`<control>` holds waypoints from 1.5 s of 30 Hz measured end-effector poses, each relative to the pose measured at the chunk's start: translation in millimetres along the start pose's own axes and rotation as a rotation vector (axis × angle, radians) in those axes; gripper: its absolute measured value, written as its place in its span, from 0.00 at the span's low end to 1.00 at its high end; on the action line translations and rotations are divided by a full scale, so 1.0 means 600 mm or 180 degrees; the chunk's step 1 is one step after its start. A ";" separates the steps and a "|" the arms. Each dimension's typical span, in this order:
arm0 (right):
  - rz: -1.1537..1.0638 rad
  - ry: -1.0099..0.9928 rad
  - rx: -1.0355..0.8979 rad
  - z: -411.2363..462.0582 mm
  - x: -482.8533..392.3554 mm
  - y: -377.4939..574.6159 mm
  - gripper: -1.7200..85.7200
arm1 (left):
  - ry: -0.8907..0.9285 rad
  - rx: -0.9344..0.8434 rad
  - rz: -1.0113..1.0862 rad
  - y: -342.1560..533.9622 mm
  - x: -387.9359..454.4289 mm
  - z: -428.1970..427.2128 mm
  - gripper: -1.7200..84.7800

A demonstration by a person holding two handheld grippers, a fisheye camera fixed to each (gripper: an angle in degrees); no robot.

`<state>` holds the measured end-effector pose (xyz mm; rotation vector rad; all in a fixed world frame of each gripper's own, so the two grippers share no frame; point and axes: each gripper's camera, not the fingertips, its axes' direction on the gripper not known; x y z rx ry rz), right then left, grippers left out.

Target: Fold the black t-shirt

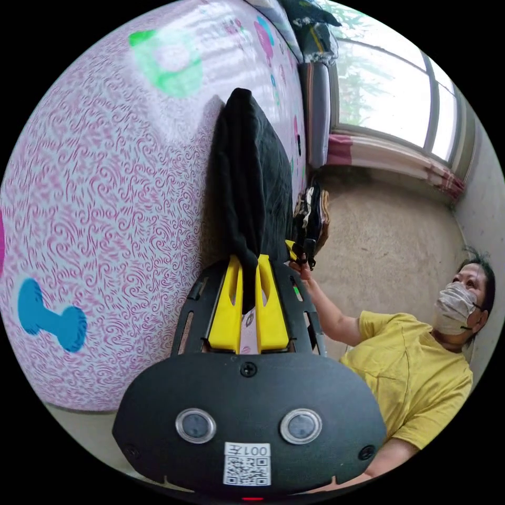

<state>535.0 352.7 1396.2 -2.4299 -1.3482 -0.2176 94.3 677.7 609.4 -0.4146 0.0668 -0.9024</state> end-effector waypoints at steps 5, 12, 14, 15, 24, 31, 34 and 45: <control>0.0341 0.0016 0.0345 -0.006 0.007 0.131 0.06 | -0.0191 -0.0446 0.0104 -0.025 0.032 0.020 0.01; 0.0255 0.0045 0.0352 -0.023 0.000 0.185 0.09 | -0.0210 -0.0682 0.0077 -0.061 0.060 0.034 0.01; 0.0053 0.0274 0.0297 -0.048 -0.016 0.200 0.11 | -0.0213 -0.0744 0.0080 -0.072 0.068 0.036 0.01; 0.0035 0.0270 0.0284 -0.053 -0.016 0.203 0.11 | -0.0202 -0.0789 0.0066 -0.080 0.073 0.037 0.01; 0.0012 -0.0364 0.0057 -0.016 0.006 0.217 0.12 | -0.0211 -0.1018 0.0131 -0.140 0.123 0.034 0.01; -0.0019 -0.0672 0.0025 0.030 -0.013 0.242 0.11 | -0.0206 -0.1159 0.0108 -0.168 0.164 0.040 0.01; 0.0111 -0.0500 0.0060 0.028 -0.022 0.282 0.09 | -0.0232 -0.1160 0.0071 -0.176 0.180 0.037 0.01; 0.0290 -0.0595 0.0868 0.021 -0.104 0.387 0.04 | -0.0053 -0.1228 0.0245 -0.186 0.286 0.033 0.01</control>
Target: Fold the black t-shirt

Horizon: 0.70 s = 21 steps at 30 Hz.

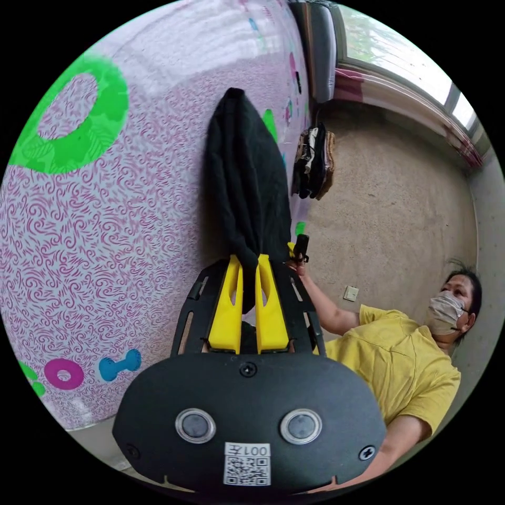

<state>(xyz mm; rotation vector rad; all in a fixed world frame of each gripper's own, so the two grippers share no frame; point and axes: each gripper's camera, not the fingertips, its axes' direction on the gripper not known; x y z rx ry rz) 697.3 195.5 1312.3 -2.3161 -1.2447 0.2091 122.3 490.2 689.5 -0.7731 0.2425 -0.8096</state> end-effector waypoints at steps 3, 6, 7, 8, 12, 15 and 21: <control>-0.0121 0.0038 0.0034 0.001 -0.041 0.015 0.04 | -0.0089 0.0086 0.0164 0.001 0.053 -0.009 0.01; -0.0282 0.0045 0.0064 0.001 -0.090 0.029 0.04 | -0.0193 0.0123 0.0386 0.004 0.120 -0.016 0.01; -0.0342 0.0048 0.0099 -0.001 -0.110 0.037 0.04 | -0.0217 0.0131 0.0470 0.007 0.146 -0.019 0.01; -0.0398 0.0033 0.0138 -0.003 -0.130 0.045 0.04 | -0.0220 0.0137 0.0514 0.008 0.159 -0.021 0.01; -0.0507 -0.0026 0.0269 -0.014 -0.187 0.083 0.04 | -0.0072 0.0178 0.0700 0.019 0.235 -0.032 0.01; -0.0529 -0.0119 0.0421 -0.028 -0.228 0.128 0.04 | 0.0195 0.0267 0.0680 0.031 0.272 -0.035 0.01; -0.0478 -0.0237 0.0774 -0.074 -0.284 0.216 0.04 | 0.0382 0.0357 0.0741 0.056 0.354 0.004 0.01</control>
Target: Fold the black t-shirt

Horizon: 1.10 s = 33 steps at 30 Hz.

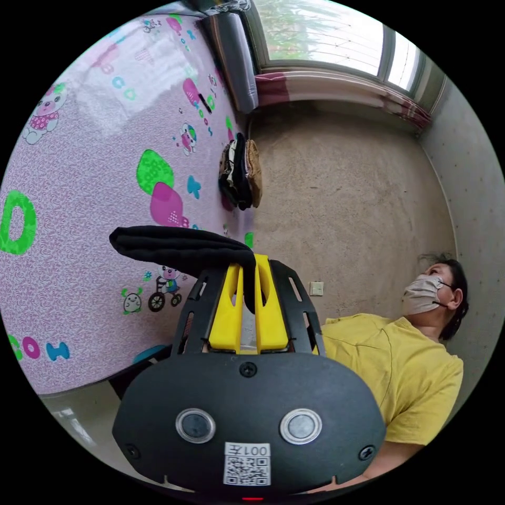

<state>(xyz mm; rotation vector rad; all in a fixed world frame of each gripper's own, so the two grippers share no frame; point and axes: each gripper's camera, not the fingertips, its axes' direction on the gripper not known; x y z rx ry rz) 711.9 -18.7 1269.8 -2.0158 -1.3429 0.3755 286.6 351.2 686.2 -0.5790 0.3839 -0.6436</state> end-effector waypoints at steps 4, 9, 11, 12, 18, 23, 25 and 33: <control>-0.0013 0.0035 0.0145 -0.055 -0.026 0.003 0.04 | -0.0004 0.0041 0.0068 -0.021 0.048 0.075 0.01; -0.0279 0.0171 0.0097 -0.133 -0.049 -0.100 0.04 | -0.0014 0.0121 0.0263 -0.110 0.108 0.204 0.01; -0.0574 0.0308 0.0106 -0.186 -0.089 -0.190 0.04 | 0.0008 0.0135 0.0355 -0.162 0.144 0.263 0.01; -0.0664 0.0326 0.0108 -0.200 -0.104 -0.214 0.04 | 0.0035 0.0108 0.0512 -0.200 0.177 0.303 0.01; -0.1840 0.0972 0.0151 -0.310 -0.320 -0.403 0.04 | 0.0104 0.0122 0.1589 -0.382 0.391 0.471 0.01; -0.1969 0.1920 0.0216 -0.335 -0.326 -0.461 0.04 | -0.0029 0.0105 0.1916 -0.462 0.443 0.578 0.01; -0.1720 0.2348 0.0214 -0.320 -0.264 -0.470 0.04 | -0.0308 -0.0039 0.1661 -0.488 0.393 0.646 0.01; -0.0423 0.2842 0.0127 -0.270 -0.008 -0.459 0.04 | -0.1038 -0.0202 0.0317 -0.476 0.176 0.788 0.01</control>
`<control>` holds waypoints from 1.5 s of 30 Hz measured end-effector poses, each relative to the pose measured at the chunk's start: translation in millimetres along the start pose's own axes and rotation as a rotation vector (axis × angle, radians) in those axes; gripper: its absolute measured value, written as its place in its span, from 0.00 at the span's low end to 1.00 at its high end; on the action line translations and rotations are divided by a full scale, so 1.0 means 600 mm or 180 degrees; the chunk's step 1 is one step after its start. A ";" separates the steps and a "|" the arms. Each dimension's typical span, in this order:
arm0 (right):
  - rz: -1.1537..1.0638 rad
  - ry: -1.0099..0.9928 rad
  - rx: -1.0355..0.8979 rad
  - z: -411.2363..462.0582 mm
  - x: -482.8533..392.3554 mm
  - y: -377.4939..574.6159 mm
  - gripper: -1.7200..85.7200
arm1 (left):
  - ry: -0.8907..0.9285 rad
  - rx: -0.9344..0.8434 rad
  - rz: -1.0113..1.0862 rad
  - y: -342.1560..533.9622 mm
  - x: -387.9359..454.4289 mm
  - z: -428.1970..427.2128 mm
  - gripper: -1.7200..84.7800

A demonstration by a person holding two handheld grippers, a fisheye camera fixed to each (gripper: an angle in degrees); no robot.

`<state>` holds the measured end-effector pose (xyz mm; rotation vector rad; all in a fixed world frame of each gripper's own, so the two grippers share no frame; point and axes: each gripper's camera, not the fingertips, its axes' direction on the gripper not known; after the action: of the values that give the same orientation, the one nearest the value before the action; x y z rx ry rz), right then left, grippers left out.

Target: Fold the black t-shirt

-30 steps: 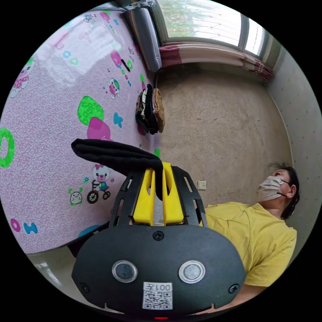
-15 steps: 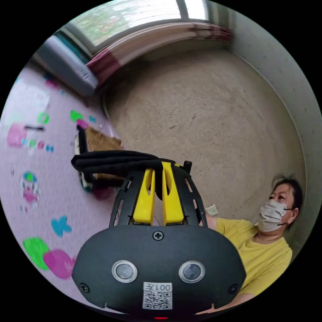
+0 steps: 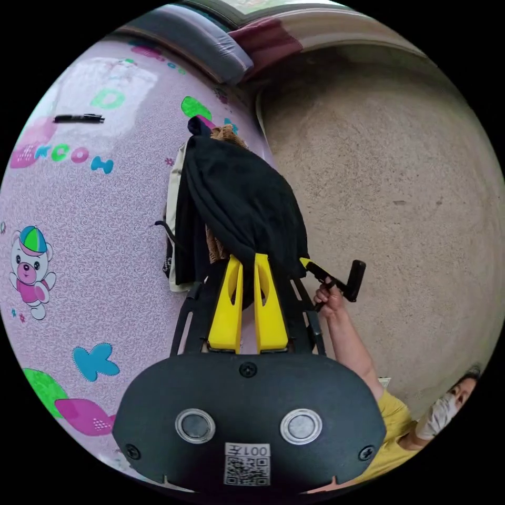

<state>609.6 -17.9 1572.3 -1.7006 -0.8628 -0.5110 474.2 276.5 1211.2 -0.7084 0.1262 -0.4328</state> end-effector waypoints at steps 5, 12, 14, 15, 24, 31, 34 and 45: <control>-0.0071 -0.0047 0.0154 -0.003 -0.008 0.016 0.04 | -0.0090 -0.0035 0.0176 0.021 0.020 -0.010 0.02; -0.0472 0.0951 0.0515 -0.003 -0.081 0.066 0.02 | -0.0736 0.0527 0.0175 0.116 0.048 -0.055 0.01; -0.0626 0.1034 0.0674 0.002 -0.103 0.079 0.02 | -0.0970 0.0882 0.0366 0.150 0.077 -0.066 0.01; -0.0657 0.1013 0.0674 0.007 -0.107 0.081 0.02 | -0.0945 0.0931 0.0482 0.168 0.089 -0.063 0.01; -0.0755 0.0316 0.0709 0.097 -0.126 0.182 0.02 | -0.0922 0.0649 0.0961 0.355 0.097 -0.017 0.01; -0.0886 -0.0451 0.0121 0.250 -0.169 0.403 0.02 | -0.1432 0.0523 0.0967 0.706 0.007 -0.128 0.01; -0.1085 -0.0471 -0.0209 0.311 -0.200 0.474 0.02 | -0.1798 0.0238 0.0712 0.858 -0.043 -0.195 0.01; -0.1650 -0.0561 -0.0443 0.488 -0.416 0.590 0.02 | -0.2051 0.1114 -0.0101 1.384 -0.146 -0.544 0.00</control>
<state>692.5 144.0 1082.0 -1.6591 -1.4397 -0.7891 595.0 678.0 418.8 -0.4755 -0.5569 -0.2304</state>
